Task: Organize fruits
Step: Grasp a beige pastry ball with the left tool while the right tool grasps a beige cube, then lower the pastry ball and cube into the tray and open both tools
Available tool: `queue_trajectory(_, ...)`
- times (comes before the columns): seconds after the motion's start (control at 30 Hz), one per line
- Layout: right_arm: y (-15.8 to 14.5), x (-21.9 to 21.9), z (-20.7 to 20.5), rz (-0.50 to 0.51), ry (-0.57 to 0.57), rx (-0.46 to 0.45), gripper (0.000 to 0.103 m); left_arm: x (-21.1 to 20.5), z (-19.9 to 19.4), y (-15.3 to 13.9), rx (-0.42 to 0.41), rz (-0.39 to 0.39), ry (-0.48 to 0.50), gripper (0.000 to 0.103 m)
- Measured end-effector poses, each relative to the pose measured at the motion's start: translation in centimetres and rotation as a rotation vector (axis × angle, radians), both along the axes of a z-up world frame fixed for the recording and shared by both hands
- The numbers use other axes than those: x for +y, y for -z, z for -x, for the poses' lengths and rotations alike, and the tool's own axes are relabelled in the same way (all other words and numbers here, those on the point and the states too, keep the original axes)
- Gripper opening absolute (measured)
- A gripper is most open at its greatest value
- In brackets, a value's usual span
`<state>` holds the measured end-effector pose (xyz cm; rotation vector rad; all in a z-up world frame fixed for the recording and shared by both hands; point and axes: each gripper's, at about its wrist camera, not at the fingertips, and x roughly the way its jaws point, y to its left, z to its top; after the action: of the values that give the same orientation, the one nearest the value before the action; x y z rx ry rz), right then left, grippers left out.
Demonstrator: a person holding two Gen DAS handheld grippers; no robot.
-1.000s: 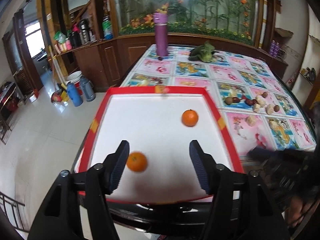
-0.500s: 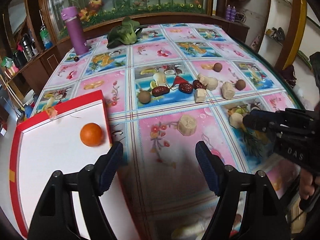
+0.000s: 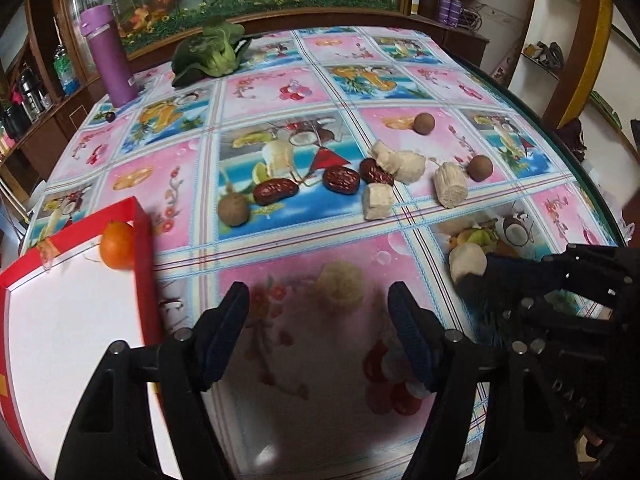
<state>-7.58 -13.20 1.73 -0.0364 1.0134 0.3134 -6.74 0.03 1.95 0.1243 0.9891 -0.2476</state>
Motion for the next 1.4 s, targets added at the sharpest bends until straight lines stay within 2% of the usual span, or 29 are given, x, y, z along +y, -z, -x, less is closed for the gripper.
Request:
queue_trajectory(0.07,0.1,0.1,0.2,0.028,0.012,-0.037,0.019,-0.1,-0.3,0.5,0.024,0.019,0.004,0.056)
queue_trajectory(0.2,0.1,-0.2,0.1,-0.012,0.010,-0.023,0.018,-0.2,-0.5,0.6,0.017,0.029,0.014,0.048)
queue_trajectory(0.27,-0.1,-0.4,0.0,-0.031,0.021,-0.019,0.018,-0.3,-0.5,0.6,0.015,0.030,0.021,0.038)
queue_trajectory(0.37,-0.2,-0.4,0.0,-0.027,0.042,-0.025,0.018,-0.3,-0.4,0.6,0.017,0.038,0.036,0.030)
queue_trajectory(0.6,-0.1,-0.3,-0.3,-0.045,0.073,-0.027,0.014,-0.1,-0.2,0.3,0.024,0.055,0.039,0.029)
queue_trajectory(0.73,-0.7,0.0,0.0,-0.047,0.074,-0.041,0.014,1.3,1.0,-1.3,-0.022,0.078,0.023,0.029)
queue_trajectory(0.83,-2.0,1.6,0.7,-0.057,0.021,-0.070,0.014,3.6,2.5,-3.1,-0.066,0.076,-0.025,0.029)
queue_trajectory(0.97,-3.3,6.0,1.2,-0.092,-0.088,-0.075,0.014,8.1,4.6,-4.6,-0.108,0.061,-0.115,0.030)
queue_trajectory(1.07,-3.6,10.0,1.3,-0.113,-0.171,-0.063,0.014,12.6,6.2,-5.0,-0.128,0.032,-0.223,0.030)
queue_trajectory(1.23,-3.1,17.9,2.0,-0.105,-0.315,-0.038,0.014,19.3,8.2,-4.4,-0.120,-0.033,-0.397,0.030)
queue_trajectory(1.4,-1.0,24.4,2.9,-0.063,-0.403,0.021,0.014,22.6,9.0,-2.6,-0.081,-0.091,-0.474,0.030)
